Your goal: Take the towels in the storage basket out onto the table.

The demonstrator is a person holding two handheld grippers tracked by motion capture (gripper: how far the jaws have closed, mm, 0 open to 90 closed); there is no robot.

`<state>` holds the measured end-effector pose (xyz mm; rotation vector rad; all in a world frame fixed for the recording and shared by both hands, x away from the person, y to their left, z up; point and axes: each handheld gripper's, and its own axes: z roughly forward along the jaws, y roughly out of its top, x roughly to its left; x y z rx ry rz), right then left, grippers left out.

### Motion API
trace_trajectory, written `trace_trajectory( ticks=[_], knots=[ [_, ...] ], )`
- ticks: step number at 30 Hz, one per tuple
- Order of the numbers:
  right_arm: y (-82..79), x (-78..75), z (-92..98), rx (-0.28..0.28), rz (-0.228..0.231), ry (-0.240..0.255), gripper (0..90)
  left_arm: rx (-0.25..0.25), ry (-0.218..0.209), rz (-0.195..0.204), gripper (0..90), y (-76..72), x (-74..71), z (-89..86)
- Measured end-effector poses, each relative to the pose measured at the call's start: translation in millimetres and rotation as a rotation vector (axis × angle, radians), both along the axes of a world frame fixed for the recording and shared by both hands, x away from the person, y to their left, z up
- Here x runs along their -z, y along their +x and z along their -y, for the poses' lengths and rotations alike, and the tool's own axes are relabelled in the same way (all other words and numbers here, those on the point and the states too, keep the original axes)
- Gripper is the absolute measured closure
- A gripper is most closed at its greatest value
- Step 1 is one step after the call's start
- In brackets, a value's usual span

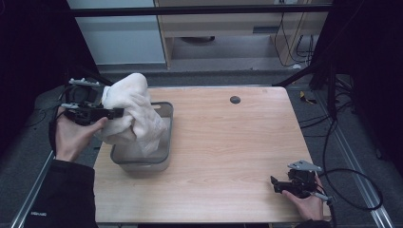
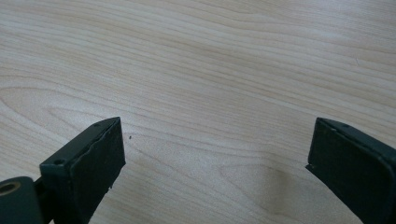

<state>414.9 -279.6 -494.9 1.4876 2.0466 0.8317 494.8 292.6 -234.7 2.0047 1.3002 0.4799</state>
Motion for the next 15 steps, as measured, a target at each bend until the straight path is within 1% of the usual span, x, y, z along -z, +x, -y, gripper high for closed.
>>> trace_trajectory(
  ticks=[7, 8, 9, 11, 13, 15],
  knots=[
    [-0.2, -0.3, 0.4, 0.002, 0.002, 0.0, 3.9, 0.02, 0.004, 0.007, 58.1, -6.7, -10.0, 0.4],
    [-0.1, -0.3, 0.4, 0.001, 0.002, 0.0, 3.9, 0.024, -0.002, 0.01, 58.1, -8.8, -12.6, 1.9],
    [-0.1, -0.2, 0.3, 0.002, 0.002, 0.0, 3.9, 0.034, 0.001, 0.009, 58.1, -10.1, -14.7, 3.1],
    [-0.1, -0.2, 0.3, 0.001, 0.002, 0.0, 3.9, 0.037, 0.001, 0.009, 58.1, -11.0, -16.1, 4.6],
    [-0.1, -0.3, 0.3, 0.001, 0.002, 0.001, 3.9, 0.056, 0.005, 0.009, 58.1, -13.2, -20.2, 10.5],
    [-0.2, -0.2, 0.3, 0.002, 0.002, 0.0, 3.9, 0.064, 0.009, 0.01, 58.1, -13.8, -21.5, 13.0]
  ],
)
